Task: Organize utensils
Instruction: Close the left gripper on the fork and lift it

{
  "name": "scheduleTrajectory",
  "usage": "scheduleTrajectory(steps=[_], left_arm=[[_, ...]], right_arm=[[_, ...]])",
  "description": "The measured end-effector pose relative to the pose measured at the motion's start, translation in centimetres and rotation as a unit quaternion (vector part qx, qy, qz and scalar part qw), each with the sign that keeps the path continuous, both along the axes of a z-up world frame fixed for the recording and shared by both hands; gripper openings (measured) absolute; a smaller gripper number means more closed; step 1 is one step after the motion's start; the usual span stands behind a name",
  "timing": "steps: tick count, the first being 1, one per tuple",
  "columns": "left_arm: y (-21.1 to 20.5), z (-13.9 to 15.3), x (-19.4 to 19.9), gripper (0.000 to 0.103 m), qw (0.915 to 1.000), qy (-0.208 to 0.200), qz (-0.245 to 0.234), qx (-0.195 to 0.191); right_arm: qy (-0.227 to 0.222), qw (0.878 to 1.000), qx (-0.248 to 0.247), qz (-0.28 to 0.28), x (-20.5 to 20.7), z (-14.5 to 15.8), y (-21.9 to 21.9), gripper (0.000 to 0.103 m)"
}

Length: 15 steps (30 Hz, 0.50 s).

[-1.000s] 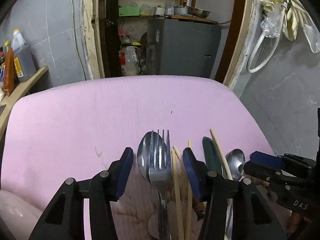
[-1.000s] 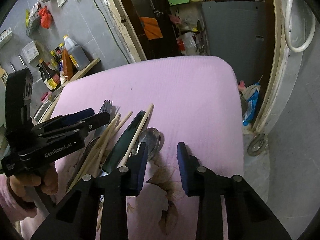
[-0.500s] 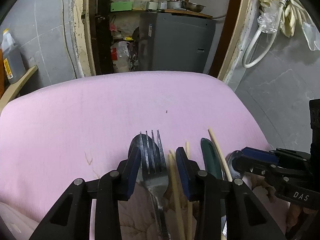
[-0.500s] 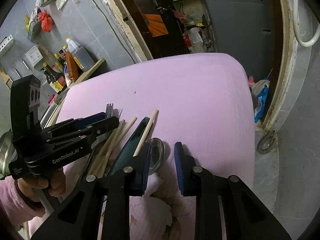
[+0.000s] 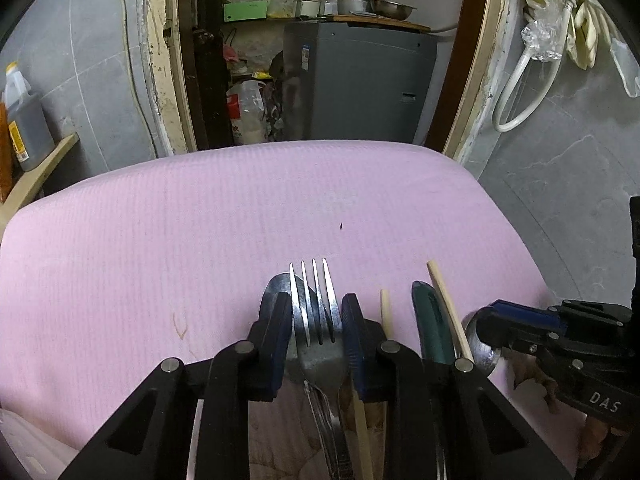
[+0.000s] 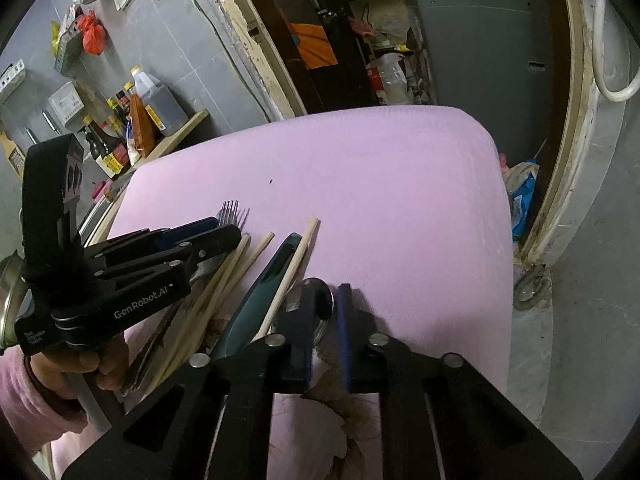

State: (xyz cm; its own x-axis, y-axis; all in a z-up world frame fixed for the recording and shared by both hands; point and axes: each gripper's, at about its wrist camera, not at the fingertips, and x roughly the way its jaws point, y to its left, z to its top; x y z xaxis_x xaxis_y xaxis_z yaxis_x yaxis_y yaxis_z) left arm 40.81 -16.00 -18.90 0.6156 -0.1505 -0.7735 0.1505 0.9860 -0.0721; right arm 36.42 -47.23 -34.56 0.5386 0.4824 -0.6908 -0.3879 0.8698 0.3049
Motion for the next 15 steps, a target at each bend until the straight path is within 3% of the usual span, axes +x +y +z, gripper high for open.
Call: scheduleTrajectory(steps=[7, 15], left_arm=[[0.3, 0.3, -0.6, 0.023, 0.9999, -0.006, 0.003, -0.014], [0.2, 2.3, -3.3, 0.023, 0.999, -0.033, -0.007, -0.029]], right_arm=[[-0.022, 1.0, 0.007, -0.003, -0.8, 0.9, -0.2, 0.003], [-0.082, 0.996, -0.013, -0.016, -3.3, 4.0, 0.2, 0.002]])
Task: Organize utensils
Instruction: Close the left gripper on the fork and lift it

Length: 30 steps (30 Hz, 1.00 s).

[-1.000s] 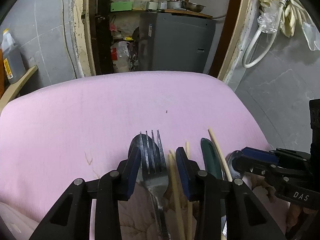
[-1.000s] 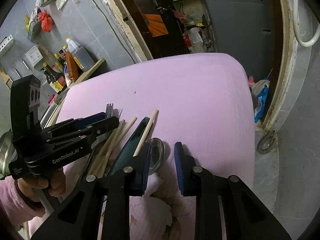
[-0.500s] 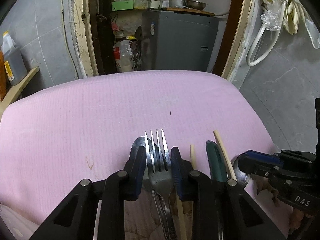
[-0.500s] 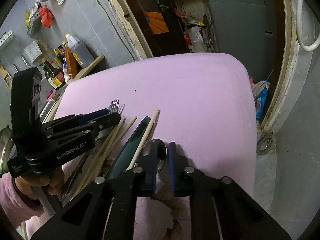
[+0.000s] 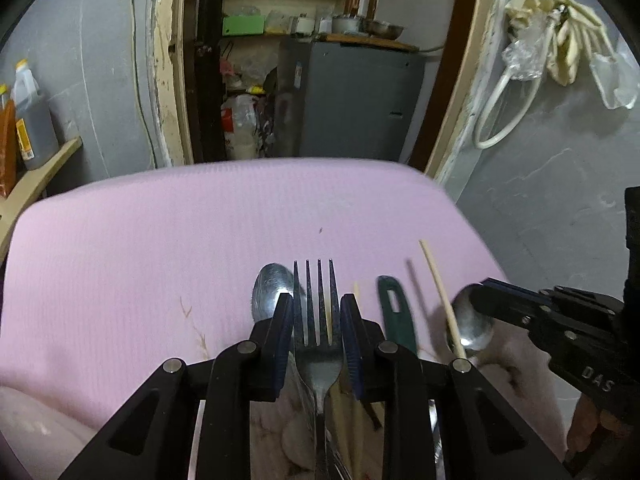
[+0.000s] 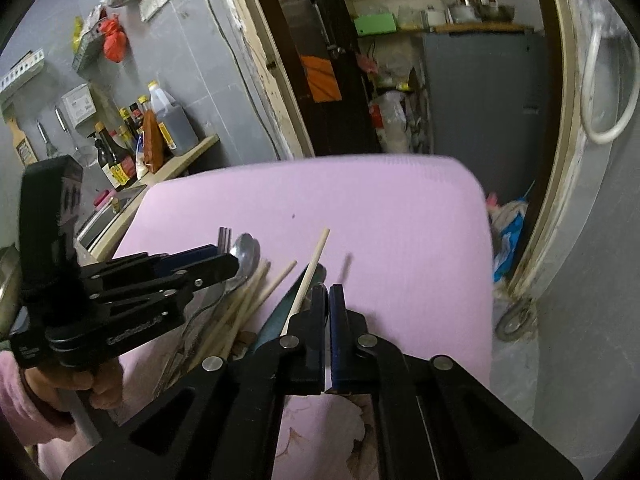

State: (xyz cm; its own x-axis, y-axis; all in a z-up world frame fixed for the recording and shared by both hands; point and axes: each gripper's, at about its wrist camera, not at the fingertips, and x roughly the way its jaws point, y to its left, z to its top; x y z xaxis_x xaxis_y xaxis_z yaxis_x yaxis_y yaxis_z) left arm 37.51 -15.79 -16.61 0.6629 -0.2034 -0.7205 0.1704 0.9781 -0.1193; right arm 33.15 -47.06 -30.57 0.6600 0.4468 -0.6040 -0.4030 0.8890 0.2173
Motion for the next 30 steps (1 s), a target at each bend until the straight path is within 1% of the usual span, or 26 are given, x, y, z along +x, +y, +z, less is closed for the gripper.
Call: scheduleTrajectory(steps=[6, 15, 25, 30], left_arm=[[0.4, 2.7, -2.5, 0.023, 0.9992, -0.039, -0.003, -0.008], [0.6, 6.7, -7.0, 0.023, 0.9951, -0.097, -0.022, -0.006], [1.2, 9.3, -12.3, 0.023, 0.9893, -0.138, -0.045, 0.005], [2.0, 10.4, -14.3, 0.022, 0.9886, -0.145, -0.04, -0.001]], right_arm=[[-0.05, 0.998, -0.026, -0.015, -2.2, 2.5, 0.3, 0.002], [-0.113, 0.992, -0.058, -0.021, -6.1, 6.5, 1.9, 0.002], [-0.166, 0.982, -0.083, -0.04, -10.8, 9.9, 3.0, 0.002], [-0.183, 0.978, -0.083, -0.058, -13.0, 11.3, 3.4, 0.002]])
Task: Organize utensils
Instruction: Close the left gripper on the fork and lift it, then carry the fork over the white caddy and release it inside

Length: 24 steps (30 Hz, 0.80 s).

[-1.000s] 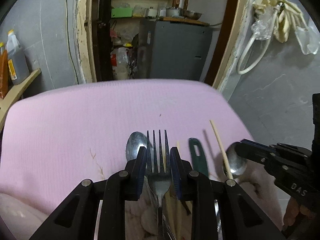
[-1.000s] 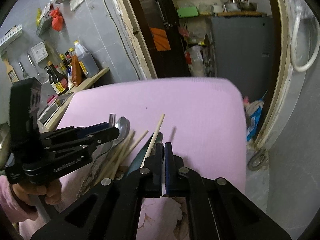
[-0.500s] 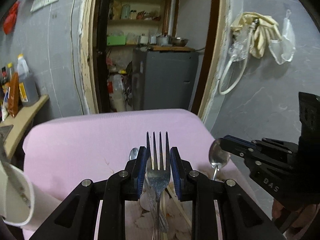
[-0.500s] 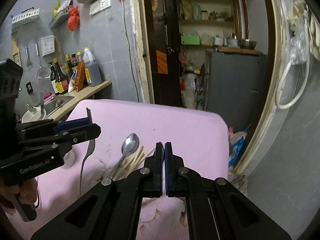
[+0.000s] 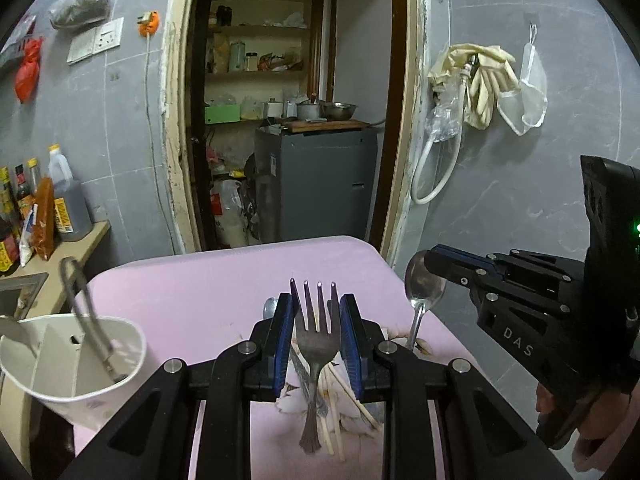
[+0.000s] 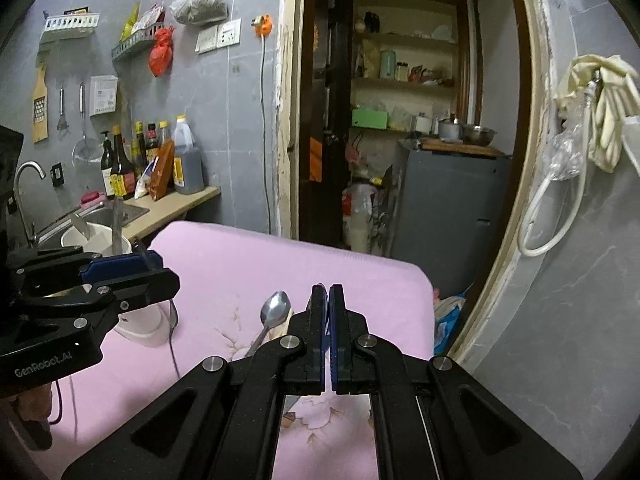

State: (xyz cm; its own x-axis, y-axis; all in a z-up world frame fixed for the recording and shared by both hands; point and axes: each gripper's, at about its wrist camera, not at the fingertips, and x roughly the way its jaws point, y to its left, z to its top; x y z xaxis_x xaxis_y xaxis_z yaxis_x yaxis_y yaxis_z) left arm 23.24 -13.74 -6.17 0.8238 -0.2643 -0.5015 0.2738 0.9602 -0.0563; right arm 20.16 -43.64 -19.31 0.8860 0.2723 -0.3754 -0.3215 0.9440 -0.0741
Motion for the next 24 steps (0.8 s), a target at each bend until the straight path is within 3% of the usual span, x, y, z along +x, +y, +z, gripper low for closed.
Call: scheduleTrajectory(steps=[8, 15, 24], left_arm=[[2.9, 3.1, -2.2, 0.022, 0.9995, -0.021, 0.009, -0.021], [6.3, 6.6, -4.0, 0.022, 0.9986, -0.037, 0.017, -0.033], [14.1, 11.3, -5.3, 0.022, 0.9956, -0.056, 0.044, -0.061]], right_arm=[[-0.046, 0.999, -0.001, -0.018, -3.5, 3.5, 1.8, 0.002], [-0.097, 0.995, -0.01, -0.007, -6.1, 7.5, 5.9, 0.002], [-0.148, 0.989, -0.011, 0.025, -7.3, 11.4, 12.7, 0.002]])
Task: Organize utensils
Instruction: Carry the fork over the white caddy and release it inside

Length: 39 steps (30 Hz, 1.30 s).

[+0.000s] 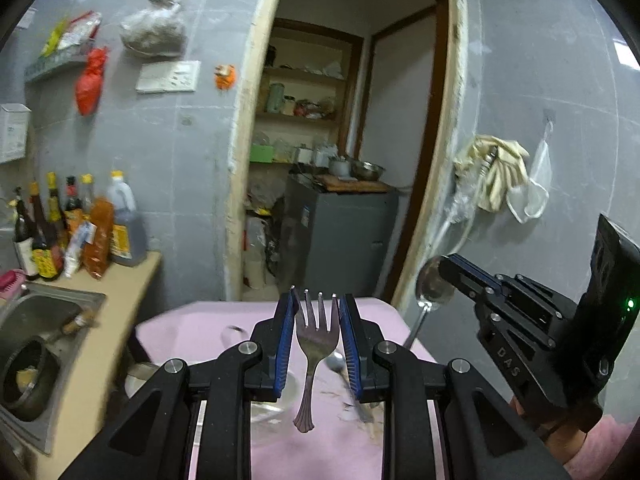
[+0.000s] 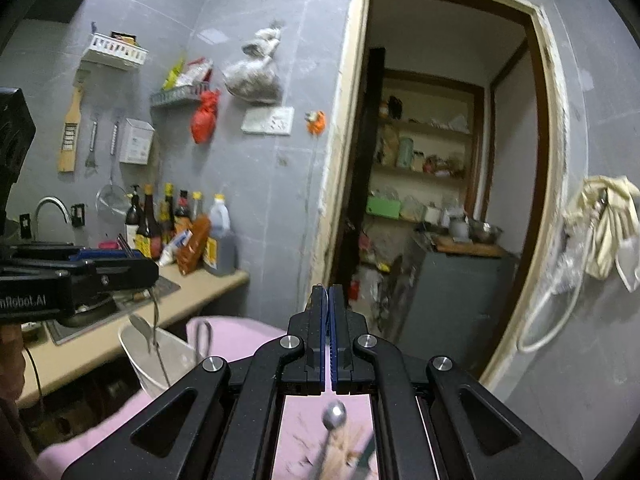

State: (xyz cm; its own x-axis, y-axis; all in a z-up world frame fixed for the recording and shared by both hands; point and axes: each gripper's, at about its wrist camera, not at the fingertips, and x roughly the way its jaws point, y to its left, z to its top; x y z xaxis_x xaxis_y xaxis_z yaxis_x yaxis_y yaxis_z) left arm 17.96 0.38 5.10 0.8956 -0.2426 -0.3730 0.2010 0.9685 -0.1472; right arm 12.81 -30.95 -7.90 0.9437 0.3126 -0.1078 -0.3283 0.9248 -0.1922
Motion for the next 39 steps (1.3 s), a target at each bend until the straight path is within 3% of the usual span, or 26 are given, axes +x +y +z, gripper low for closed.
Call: scheduleTrajectory(steps=[7, 17, 28, 39], left_arm=[[5.9, 1.1, 0.2, 0.022, 0.9981, -0.024, 0.055, 0.008], [12.4, -2.1, 2.6, 0.022, 0.9921, -0.034, 0.116, -0.033], [12.2, -4.9, 4.8, 0.022, 0.9943, -0.007, 0.095, -0.048], [10.6, -8.8, 5.3, 0.022, 0.9959, 0.033, 0.082, -0.018]], right_arm=[[-0.027, 0.999, -0.01, 0.018, 0.4, 0.6, 5.0, 0.002], [-0.019, 0.999, -0.04, 0.01, 2.1, -1.6, 8.4, 0.002], [0.019, 0.998, -0.063, -0.005, 4.2, -5.2, 8.6, 0.002], [0.036, 0.994, -0.105, -0.008, 5.2, -9.4, 10.1, 0.002]])
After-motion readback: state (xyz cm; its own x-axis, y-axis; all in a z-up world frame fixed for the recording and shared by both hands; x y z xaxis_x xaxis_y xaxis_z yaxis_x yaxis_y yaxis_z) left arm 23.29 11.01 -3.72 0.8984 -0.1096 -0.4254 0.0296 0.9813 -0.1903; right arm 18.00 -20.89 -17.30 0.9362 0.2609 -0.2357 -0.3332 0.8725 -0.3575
